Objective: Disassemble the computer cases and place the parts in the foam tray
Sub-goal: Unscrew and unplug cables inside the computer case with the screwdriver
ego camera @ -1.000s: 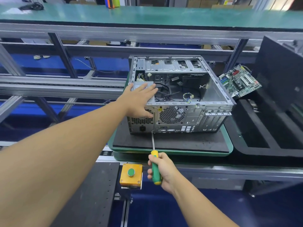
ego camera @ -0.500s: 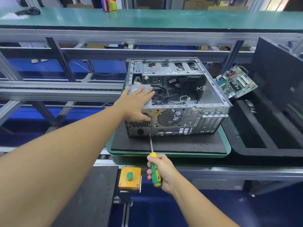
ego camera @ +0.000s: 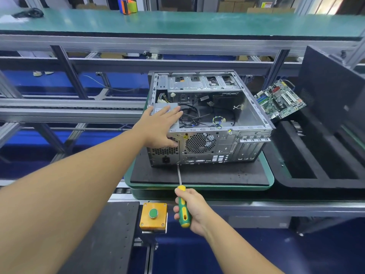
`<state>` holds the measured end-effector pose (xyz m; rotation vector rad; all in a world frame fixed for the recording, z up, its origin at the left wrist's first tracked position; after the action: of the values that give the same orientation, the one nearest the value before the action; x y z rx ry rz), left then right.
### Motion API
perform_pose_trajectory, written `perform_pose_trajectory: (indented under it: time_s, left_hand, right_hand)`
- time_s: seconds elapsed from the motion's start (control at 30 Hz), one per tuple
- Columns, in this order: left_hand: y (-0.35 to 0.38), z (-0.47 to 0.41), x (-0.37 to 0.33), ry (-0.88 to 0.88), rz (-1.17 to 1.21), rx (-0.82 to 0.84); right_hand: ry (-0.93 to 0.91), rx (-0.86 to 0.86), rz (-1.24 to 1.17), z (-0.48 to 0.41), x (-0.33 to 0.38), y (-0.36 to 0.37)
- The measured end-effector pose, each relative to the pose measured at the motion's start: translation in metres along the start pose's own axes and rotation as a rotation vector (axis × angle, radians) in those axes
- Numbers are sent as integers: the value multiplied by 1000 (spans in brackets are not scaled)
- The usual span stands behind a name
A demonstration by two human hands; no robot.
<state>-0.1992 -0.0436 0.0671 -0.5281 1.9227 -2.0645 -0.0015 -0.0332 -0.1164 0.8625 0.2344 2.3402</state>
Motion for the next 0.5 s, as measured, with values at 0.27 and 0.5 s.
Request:
perform_pose_trajectory:
  time_s: [0.27, 0.5]
  left_hand:
    - [1, -1, 2, -8, -5, 1]
    - [-5, 3, -2, 17, 16, -34]
  right_hand:
    - [48, 89, -32, -1, -2, 4]
    - [2, 41, -2, 1, 1, 2]
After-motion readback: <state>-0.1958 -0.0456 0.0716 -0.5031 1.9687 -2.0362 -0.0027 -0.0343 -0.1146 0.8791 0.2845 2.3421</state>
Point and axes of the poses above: each hand's wrist, its own z-axis away from the middle knuckle, its own y-axis out of the palm, x = y × z, the point moved 9 cm from there along -z, towards the middle knuckle, and after that the axes turned 8 degrees about y, right-handed, at the moved point
